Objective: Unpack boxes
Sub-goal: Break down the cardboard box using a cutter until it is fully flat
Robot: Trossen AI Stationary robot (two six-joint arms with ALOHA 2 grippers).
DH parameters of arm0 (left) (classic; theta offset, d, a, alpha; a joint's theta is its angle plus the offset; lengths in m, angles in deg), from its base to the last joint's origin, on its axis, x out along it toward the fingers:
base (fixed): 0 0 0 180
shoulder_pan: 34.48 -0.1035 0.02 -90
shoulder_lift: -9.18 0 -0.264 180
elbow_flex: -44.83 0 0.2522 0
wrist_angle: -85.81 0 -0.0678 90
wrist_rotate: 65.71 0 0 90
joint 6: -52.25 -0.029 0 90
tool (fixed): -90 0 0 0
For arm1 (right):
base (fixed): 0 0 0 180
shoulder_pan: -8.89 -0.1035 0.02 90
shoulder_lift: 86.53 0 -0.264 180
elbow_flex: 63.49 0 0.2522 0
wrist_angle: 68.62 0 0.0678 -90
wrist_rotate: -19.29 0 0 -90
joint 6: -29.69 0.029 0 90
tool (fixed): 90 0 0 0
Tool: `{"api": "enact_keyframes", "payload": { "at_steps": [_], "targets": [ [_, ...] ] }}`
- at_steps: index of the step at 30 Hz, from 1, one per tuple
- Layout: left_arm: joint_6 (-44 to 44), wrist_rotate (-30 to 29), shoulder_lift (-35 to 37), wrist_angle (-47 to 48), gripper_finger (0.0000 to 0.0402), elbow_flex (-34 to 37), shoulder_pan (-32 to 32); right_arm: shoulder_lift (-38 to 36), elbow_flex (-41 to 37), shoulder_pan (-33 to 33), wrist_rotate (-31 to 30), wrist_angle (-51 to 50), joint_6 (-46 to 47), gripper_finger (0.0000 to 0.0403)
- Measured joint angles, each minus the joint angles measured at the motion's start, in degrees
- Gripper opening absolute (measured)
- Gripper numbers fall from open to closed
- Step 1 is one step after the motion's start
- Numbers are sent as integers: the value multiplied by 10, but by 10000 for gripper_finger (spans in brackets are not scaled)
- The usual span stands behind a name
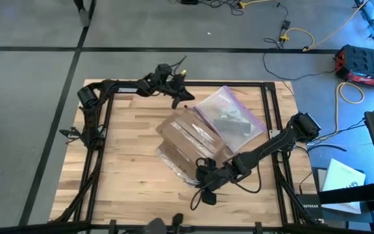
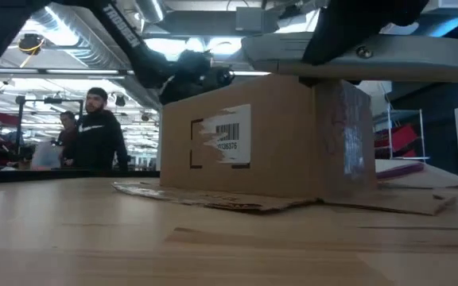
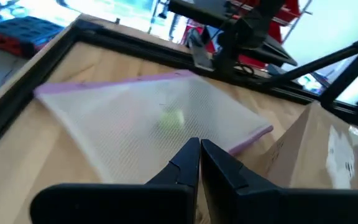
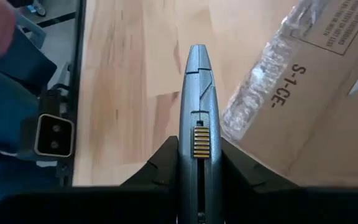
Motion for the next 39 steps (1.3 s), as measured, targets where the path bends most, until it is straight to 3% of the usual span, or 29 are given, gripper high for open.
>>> {"api": "enact_keyframes", "payload": {
  "at_steps": [6,16,23,33,39],
  "targets": [
    [-28,2,-32,54,0,-13,21,0,0,7,-30,-7,4,55],
    [-216,3,-17,352,0,-14,37,-2,1,22,-36,-117,44,55],
    [-351,2,11,576,0,-10,16,-8,2,22,-81,-215,75,55],
    [-343,3,102,594,0,31,-12,-31,0,21,-89,-353,109,55],
    [-349,59,118,593,0,42,8,-67,0,21,-104,-399,141,55]
  ]
}}
